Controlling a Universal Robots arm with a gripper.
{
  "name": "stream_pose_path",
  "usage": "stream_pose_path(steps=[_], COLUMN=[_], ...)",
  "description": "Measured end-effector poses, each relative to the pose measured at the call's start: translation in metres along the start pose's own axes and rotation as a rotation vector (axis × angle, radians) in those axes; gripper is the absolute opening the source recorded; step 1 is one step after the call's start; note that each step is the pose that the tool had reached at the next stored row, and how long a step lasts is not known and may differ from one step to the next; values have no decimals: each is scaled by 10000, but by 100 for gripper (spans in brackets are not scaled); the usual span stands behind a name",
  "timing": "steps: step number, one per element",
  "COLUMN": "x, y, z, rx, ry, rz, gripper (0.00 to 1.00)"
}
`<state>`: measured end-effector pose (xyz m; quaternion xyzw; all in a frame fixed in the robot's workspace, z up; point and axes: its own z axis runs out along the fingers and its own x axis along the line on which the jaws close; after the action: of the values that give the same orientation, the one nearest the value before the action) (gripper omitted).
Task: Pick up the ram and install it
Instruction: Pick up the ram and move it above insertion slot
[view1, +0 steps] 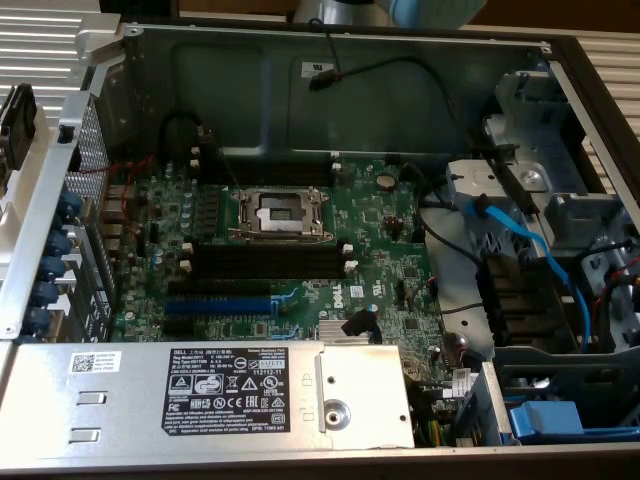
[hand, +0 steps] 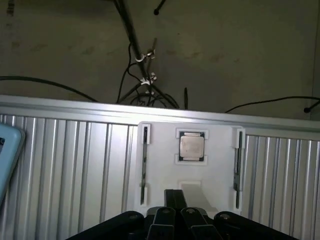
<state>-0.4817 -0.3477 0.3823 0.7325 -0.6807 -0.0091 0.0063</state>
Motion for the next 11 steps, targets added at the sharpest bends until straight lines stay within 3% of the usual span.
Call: stream_pose_path(steps=[2,3,11], x=[15,22,22], y=[0,-1,-1], z=[34,39,40], rx=[2,-29,-84], ry=[-26,-36,-40], rz=[-66,-77,-77], gripper=[10,10,10])
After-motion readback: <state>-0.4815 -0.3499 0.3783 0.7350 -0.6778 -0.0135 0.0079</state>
